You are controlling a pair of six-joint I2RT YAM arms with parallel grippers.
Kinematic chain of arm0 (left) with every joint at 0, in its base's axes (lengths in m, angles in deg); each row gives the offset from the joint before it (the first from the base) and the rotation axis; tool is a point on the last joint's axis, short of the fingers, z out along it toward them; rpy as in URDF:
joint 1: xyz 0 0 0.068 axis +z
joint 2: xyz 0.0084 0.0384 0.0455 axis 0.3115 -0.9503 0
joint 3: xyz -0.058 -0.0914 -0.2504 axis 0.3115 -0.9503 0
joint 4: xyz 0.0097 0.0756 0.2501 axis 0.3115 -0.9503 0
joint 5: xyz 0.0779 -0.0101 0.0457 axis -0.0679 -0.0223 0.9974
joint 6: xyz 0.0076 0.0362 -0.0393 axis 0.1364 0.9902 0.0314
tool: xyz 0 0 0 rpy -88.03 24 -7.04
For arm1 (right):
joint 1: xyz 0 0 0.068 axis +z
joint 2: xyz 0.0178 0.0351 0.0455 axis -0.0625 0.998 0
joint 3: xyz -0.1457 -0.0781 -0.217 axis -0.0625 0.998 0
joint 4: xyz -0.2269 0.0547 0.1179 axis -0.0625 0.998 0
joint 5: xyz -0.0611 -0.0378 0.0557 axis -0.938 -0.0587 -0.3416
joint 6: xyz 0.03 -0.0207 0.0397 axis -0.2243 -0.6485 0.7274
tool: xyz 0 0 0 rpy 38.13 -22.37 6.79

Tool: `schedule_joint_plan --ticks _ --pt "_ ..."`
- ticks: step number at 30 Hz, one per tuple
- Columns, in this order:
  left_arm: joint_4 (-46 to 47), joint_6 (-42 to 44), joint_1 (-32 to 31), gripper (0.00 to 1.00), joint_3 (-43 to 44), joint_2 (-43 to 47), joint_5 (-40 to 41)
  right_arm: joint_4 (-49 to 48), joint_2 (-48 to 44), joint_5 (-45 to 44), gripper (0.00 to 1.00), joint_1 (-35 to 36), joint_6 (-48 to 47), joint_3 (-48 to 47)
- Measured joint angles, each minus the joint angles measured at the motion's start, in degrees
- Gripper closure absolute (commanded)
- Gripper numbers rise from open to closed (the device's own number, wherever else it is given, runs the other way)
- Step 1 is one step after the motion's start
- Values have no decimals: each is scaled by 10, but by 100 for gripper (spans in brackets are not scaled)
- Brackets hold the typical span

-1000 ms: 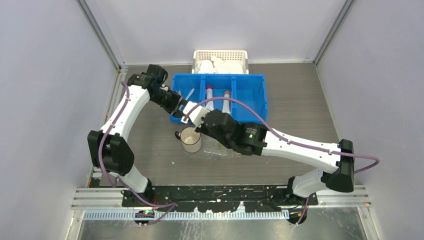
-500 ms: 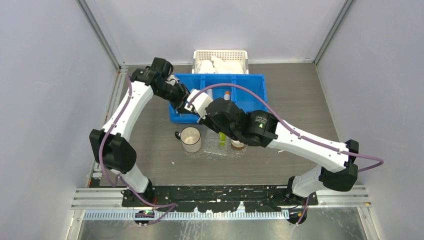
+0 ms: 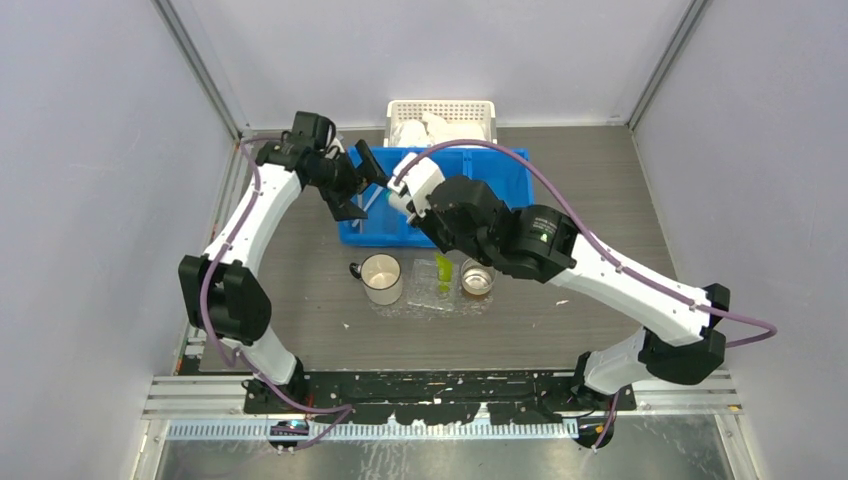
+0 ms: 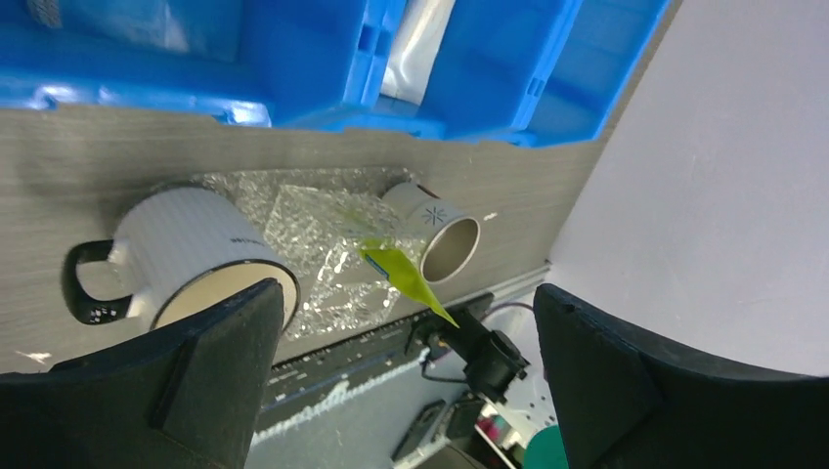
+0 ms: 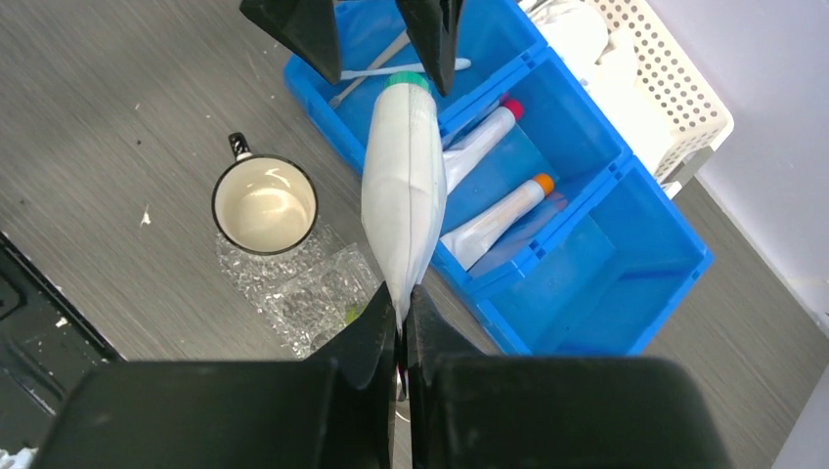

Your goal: Prepare toiletry sets of a toothbrush and toothpaste on the tray

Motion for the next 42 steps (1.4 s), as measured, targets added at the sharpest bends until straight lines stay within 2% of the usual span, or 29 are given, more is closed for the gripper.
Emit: schedule_joint_plan --ticks 4,9,12,18,24,42 --pt "-12 31 -2 0 27 6 58 61 46 3 99 -14 8 -77" --pt "-37 79 -1 0 51 52 157 221 196 23 98 -23 33 -363" --pt "-47 103 -1 0 47 95 204 277 251 41 97 -32 62 -459" --pt "-55 144 -1 0 -3 161 255 376 289 67 97 -52 124 -485" --pt "-59 167 -1 0 -48 168 271 436 314 90 97 -57 181 -490" --pt "-50 191 -1 0 -106 198 275 452 372 109 100 -57 263 -479"
